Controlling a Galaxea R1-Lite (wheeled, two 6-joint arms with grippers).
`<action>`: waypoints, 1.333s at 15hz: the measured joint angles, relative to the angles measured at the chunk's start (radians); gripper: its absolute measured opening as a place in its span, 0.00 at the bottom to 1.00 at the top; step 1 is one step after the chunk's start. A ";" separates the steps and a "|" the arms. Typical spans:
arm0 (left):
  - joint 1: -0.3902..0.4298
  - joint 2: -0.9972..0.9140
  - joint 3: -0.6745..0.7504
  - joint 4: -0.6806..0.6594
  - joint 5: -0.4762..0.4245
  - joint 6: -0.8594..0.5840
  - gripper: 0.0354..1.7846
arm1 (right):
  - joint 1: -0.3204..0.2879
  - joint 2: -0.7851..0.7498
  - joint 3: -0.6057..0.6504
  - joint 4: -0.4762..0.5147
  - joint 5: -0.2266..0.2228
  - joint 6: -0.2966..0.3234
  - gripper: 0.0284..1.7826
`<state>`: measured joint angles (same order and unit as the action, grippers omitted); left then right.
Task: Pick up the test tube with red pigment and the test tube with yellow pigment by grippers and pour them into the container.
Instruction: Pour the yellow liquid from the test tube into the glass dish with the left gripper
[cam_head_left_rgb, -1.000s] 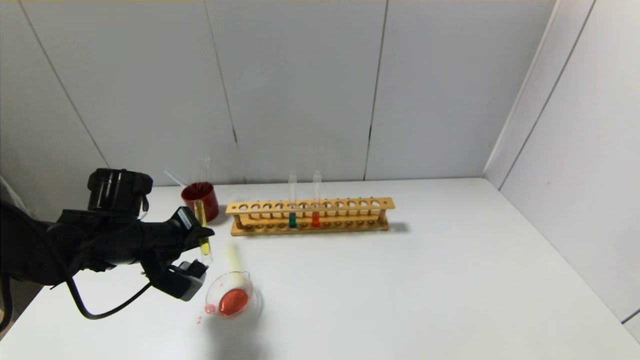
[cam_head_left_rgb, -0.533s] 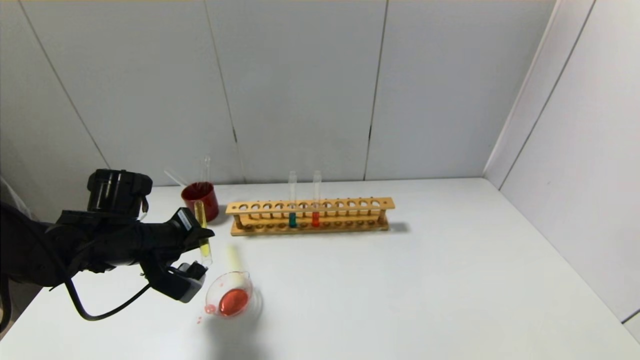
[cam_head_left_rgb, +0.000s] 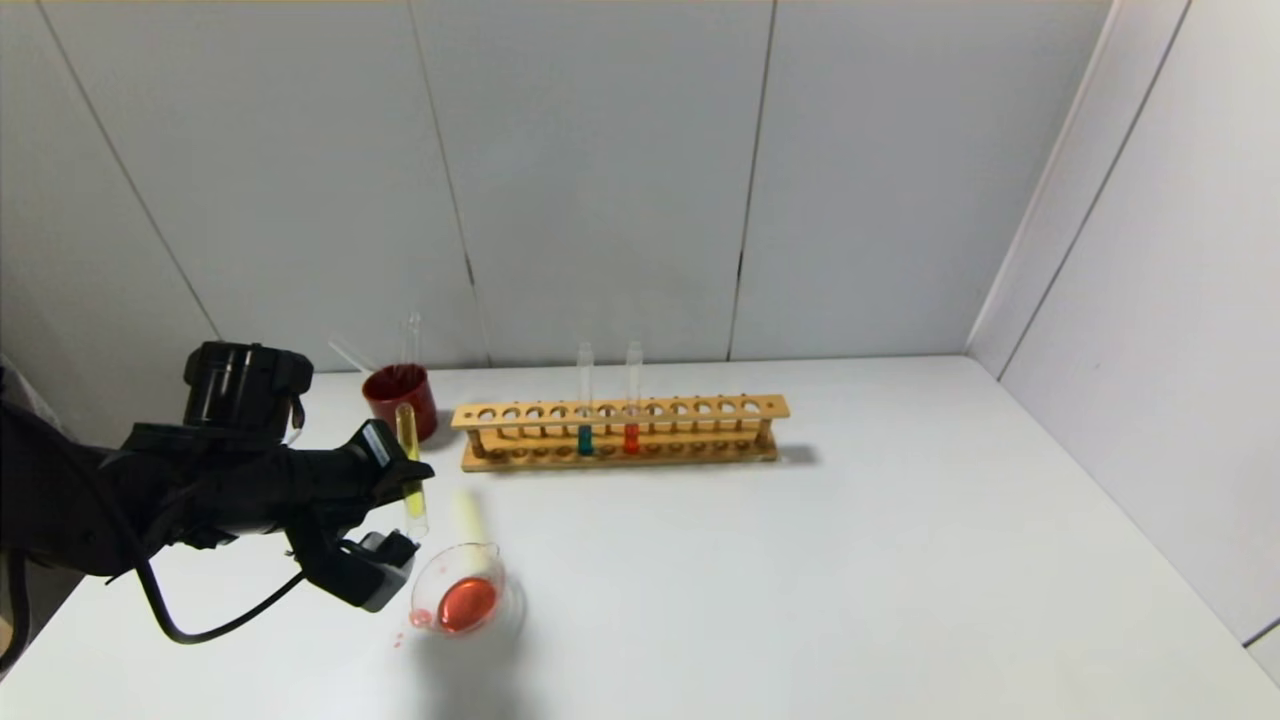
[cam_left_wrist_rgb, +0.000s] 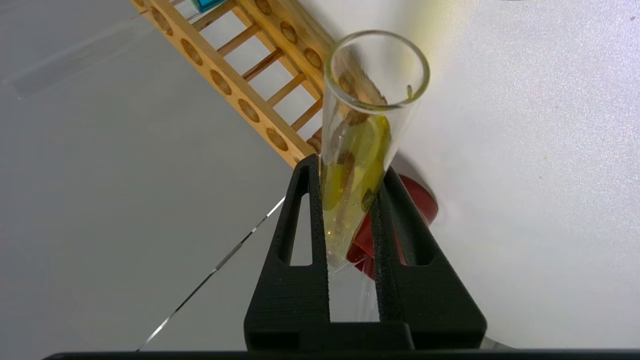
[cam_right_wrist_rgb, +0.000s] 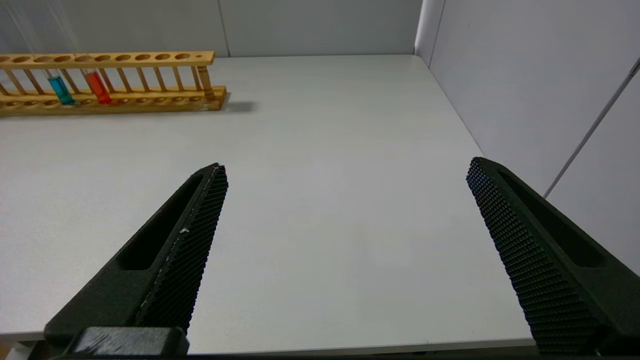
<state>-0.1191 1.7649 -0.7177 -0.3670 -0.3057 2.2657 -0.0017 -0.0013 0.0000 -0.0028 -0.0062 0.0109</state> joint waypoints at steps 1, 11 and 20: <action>-0.002 0.004 -0.001 0.000 0.008 0.000 0.15 | 0.000 0.000 0.000 0.000 0.000 0.000 0.98; -0.021 0.015 -0.002 -0.001 0.060 0.030 0.15 | 0.000 0.000 0.000 0.000 0.000 0.000 0.98; -0.030 0.035 -0.011 -0.002 0.088 0.031 0.15 | 0.000 0.000 0.000 0.000 0.000 0.000 0.98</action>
<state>-0.1489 1.8002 -0.7283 -0.3689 -0.2179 2.2972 -0.0017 -0.0013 0.0000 -0.0028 -0.0062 0.0111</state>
